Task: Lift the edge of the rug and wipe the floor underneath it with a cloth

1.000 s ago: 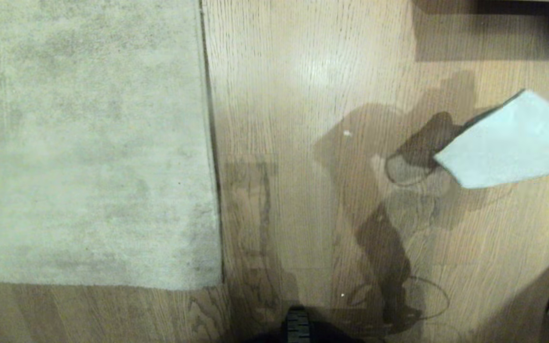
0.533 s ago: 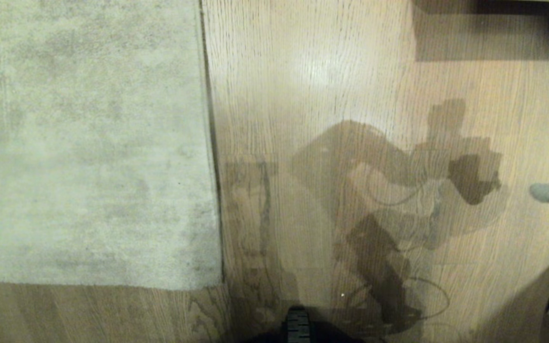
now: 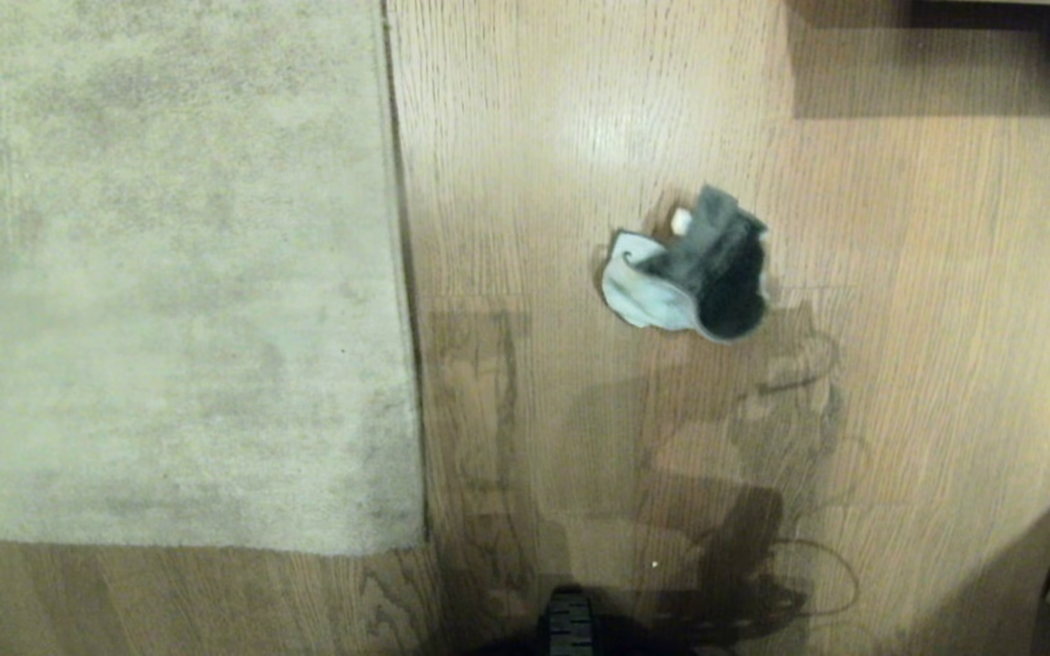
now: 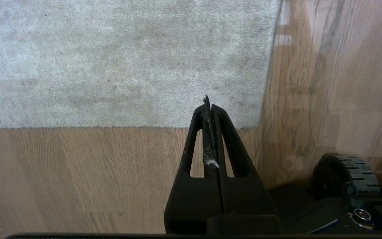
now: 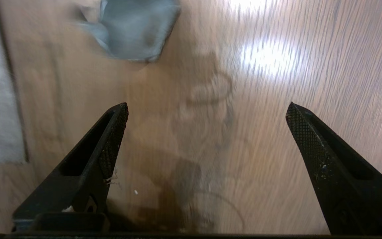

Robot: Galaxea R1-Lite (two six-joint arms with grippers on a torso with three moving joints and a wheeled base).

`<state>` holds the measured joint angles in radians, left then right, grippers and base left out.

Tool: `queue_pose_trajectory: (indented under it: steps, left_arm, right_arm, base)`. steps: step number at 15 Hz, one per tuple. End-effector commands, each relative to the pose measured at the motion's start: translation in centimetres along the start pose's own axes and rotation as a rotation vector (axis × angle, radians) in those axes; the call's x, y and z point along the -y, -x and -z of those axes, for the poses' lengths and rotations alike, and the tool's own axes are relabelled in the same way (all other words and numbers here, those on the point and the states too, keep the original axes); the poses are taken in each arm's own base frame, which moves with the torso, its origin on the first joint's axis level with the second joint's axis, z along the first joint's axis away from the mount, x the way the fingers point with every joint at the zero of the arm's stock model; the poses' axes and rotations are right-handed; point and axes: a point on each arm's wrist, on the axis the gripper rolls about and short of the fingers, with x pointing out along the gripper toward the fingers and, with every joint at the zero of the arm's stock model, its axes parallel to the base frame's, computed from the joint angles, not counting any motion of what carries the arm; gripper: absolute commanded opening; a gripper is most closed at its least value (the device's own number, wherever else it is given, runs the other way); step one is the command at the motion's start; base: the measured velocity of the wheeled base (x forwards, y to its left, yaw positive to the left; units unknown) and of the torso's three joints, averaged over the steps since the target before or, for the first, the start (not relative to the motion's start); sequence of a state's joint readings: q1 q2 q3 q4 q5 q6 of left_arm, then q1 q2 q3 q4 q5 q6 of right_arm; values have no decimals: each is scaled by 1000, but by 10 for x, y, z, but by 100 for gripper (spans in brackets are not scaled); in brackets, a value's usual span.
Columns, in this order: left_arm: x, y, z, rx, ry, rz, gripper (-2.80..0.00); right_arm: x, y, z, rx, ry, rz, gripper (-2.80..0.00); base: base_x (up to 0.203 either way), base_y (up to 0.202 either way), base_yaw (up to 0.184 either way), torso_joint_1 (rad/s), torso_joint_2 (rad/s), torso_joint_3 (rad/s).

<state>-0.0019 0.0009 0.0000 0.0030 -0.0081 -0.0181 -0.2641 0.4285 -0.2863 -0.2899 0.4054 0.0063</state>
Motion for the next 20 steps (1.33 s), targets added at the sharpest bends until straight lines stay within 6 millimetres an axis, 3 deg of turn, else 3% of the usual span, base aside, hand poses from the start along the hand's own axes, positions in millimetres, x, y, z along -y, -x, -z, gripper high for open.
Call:
queue_pose_trajectory:
  steps: [1,5,8,14,20]
  left_arm:
    - [0,0,0,-1,0,-1,-280]
    - [0,0,0,-1,0,0,-280]
    - [0,0,0,-1,0,1,-280]
    - [0,0,0,-1,0,-1,-280]
    - [0,0,0,-1,0,-1,-280]
  right_arm:
    - [-7,24,9,112,18,72,0]
    - [0,19,56,30,-16,226,0]
    - [0,22,70,-27,-10,183,0]
    - [-5,50,106,-131,12,135,0]
    - [-5,50,107,-128,-32,138,0]
  base:
    - [0,0,0,0,0,0]
    - [0,0,0,0,0,0]
    - [0,0,0,0,0,0]
    - [0,0,0,0,0,0]
    - [0,0,0,0,0,0]
